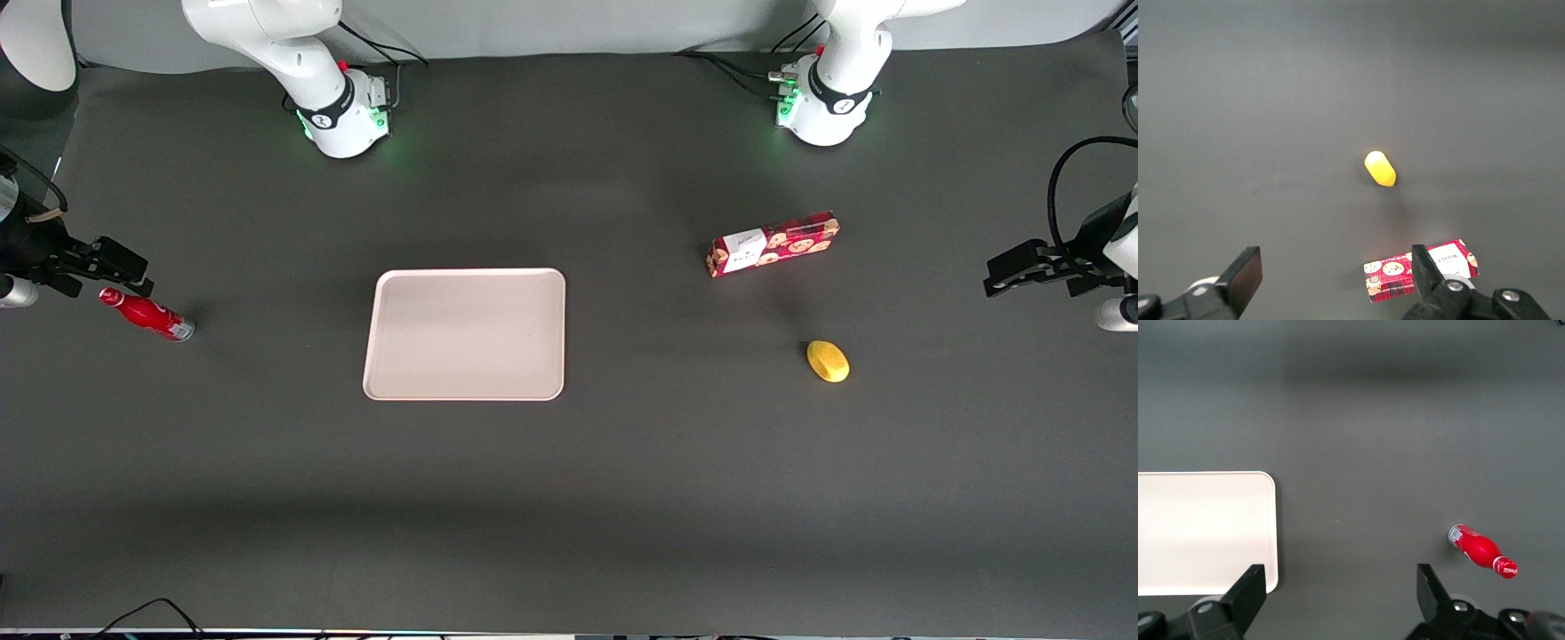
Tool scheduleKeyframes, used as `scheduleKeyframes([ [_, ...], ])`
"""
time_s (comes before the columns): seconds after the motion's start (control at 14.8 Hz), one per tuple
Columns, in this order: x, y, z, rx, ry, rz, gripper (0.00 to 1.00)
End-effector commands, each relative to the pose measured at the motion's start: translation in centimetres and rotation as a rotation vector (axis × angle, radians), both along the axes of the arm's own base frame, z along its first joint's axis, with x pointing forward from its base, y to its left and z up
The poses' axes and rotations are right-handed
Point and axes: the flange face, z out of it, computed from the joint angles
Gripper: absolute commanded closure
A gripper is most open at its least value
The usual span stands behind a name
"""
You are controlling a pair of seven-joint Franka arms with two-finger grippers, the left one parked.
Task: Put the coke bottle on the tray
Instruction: 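Move the right gripper down toward the red Coca-Cola bottle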
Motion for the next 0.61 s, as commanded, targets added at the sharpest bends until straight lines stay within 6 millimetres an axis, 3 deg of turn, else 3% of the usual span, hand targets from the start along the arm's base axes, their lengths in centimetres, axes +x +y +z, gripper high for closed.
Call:
scheduleKeyframes([
  [0.0,0.34,0.31,0.5,0.013,0.009,-0.025,0.0],
  [0.54,0.26,0.35,0.36,0.017,0.023,-0.024,0.0],
])
